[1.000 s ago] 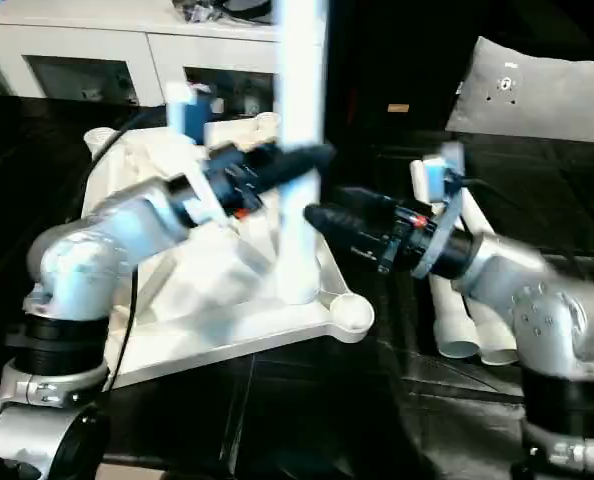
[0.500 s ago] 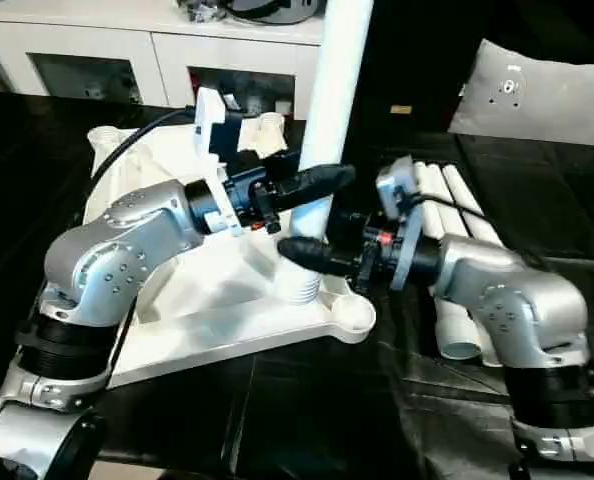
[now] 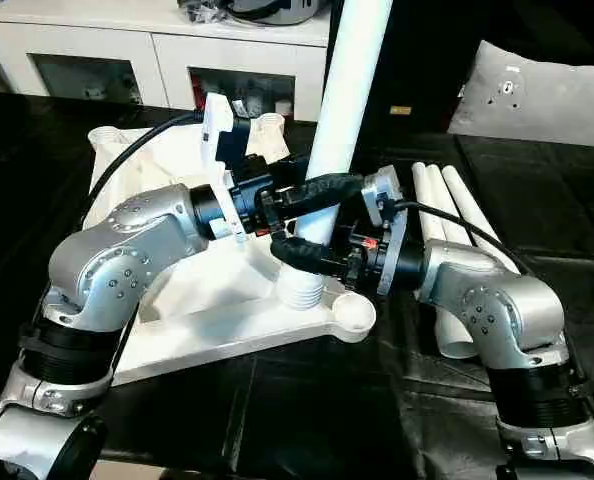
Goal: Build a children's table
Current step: Pick table leg
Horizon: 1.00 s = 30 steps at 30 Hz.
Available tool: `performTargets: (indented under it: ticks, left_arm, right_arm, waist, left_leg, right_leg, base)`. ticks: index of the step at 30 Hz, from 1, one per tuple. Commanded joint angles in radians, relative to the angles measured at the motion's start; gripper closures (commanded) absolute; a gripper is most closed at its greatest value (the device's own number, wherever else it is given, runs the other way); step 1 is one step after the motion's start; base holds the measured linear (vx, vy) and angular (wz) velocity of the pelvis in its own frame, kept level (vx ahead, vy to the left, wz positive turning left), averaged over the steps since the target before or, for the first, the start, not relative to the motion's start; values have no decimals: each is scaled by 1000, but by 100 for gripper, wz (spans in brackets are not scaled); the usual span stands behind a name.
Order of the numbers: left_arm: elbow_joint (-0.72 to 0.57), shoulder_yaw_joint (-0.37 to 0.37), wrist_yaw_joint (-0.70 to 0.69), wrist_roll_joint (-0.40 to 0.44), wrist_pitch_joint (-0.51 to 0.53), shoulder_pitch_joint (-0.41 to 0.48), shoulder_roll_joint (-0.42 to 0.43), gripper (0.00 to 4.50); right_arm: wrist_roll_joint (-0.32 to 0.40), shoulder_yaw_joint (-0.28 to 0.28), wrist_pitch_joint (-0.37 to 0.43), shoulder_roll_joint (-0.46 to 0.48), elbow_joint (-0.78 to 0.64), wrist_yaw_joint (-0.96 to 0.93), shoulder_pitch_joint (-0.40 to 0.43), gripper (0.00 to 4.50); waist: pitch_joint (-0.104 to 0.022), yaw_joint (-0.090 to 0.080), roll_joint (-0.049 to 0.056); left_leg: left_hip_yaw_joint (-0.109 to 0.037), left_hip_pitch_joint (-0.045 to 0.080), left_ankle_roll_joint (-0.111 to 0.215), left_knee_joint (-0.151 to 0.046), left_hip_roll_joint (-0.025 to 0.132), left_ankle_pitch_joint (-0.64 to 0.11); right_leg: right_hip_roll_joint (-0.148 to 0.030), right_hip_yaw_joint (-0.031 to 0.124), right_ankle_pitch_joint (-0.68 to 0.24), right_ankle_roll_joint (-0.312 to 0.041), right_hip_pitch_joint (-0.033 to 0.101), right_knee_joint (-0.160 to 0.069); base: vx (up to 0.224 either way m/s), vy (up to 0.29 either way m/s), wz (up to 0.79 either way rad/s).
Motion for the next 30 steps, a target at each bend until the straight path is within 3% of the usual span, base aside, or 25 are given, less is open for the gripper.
performTargets:
  ticks: [1,13,14,18,24,30]
  left_arm:
    - [-24,-16,-20,-2,-16,-7,-10,265]
    - [-15,-23,-40,5,-20,-12,-2,265]
    - [-16,-26,-46,5,-20,-13,-2,265]
    - [-19,-28,-55,3,-19,-14,-3,265]
    - [-30,-34,-75,-5,-18,-12,0,265]
    - [-39,-38,-76,-11,1,-7,7,265]
  right_arm:
    - [-37,15,-5,-3,12,-16,-2,199]
    - [-54,19,-16,3,24,-24,-7,110]
    - [-51,15,-10,7,26,-19,-7,148]
    - [-40,13,5,9,26,-15,-6,154]
    - [-37,16,27,18,27,-18,1,228]
    - [-39,10,19,27,31,-26,2,242]
  waist:
    - [-78,1,-21]
    - [-78,1,-21]
    - [-79,1,-22]
    - [-78,2,-22]
    - [-78,2,-22]
    - [-78,2,-21]
  left_leg:
    - [-9,31,41,-60,59,-70]
    - [-6,32,38,-60,59,-74]
    - [-6,32,38,-59,60,-72]
    - [-5,32,41,-59,60,-73]
    - [-4,33,37,-60,60,-78]
    - [-3,33,30,-61,60,-84]
  right_leg:
    - [-68,14,38,-263,33,-60]
    - [-68,14,31,-259,32,-61]
    - [-68,14,35,-259,32,-60]
    - [-68,14,37,-260,32,-60]
    - [-68,14,26,-260,30,-61]
    - [-68,14,17,-255,30,-61]
  base:
    - [0,0,0]
    - [0,0,0]
    - [0,0,0]
    - [0,0,0]
    - [0,0,0]
    - [0,0,0]
